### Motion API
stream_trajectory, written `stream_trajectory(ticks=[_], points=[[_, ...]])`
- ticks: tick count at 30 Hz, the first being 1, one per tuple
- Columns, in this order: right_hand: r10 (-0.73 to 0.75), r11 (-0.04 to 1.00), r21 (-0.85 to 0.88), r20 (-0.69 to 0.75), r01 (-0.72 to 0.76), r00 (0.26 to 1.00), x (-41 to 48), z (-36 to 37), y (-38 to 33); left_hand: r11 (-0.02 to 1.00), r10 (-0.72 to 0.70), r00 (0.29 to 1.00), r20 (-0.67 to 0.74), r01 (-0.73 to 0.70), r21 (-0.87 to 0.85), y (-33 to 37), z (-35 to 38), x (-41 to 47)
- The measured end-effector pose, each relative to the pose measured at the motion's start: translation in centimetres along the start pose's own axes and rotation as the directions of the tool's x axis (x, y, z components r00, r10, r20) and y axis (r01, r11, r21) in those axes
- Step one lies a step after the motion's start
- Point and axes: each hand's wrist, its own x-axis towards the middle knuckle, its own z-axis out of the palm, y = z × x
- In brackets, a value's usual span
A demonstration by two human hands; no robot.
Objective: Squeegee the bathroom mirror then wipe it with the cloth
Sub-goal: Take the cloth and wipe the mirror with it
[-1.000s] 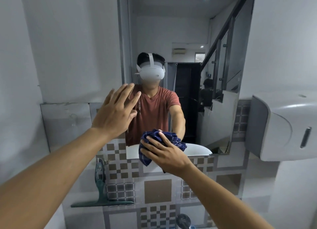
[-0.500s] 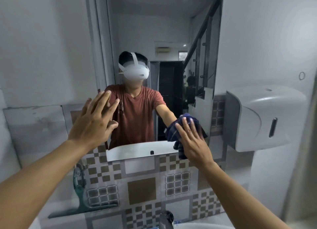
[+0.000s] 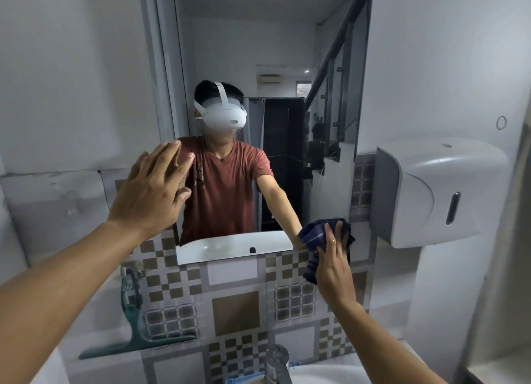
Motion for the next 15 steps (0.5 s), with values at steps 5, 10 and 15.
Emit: stream_trajectory(ticks=[5, 10, 15], points=[[-0.139, 0.961, -0.237, 0.028, 0.142, 0.99, -1.0, 0.9, 0.2, 1.0, -0.001, 1.0, -0.005, 0.001, -0.004, -0.1, 0.0, -0.1], [-0.426, 0.798, -0.413, 0.129, 0.439, 0.895, -0.2, 2.9, -2.2, 1.0, -0.003, 1.0, -0.005, 0.003, 0.015, -0.3, 0.1, -0.1], [-0.625, 0.553, -0.488, 0.293, 0.675, 0.724, 0.6, 5.8, -5.0, 1.0, -0.003, 1.0, -0.006, 0.003, 0.014, -0.4, 0.1, -0.1]])
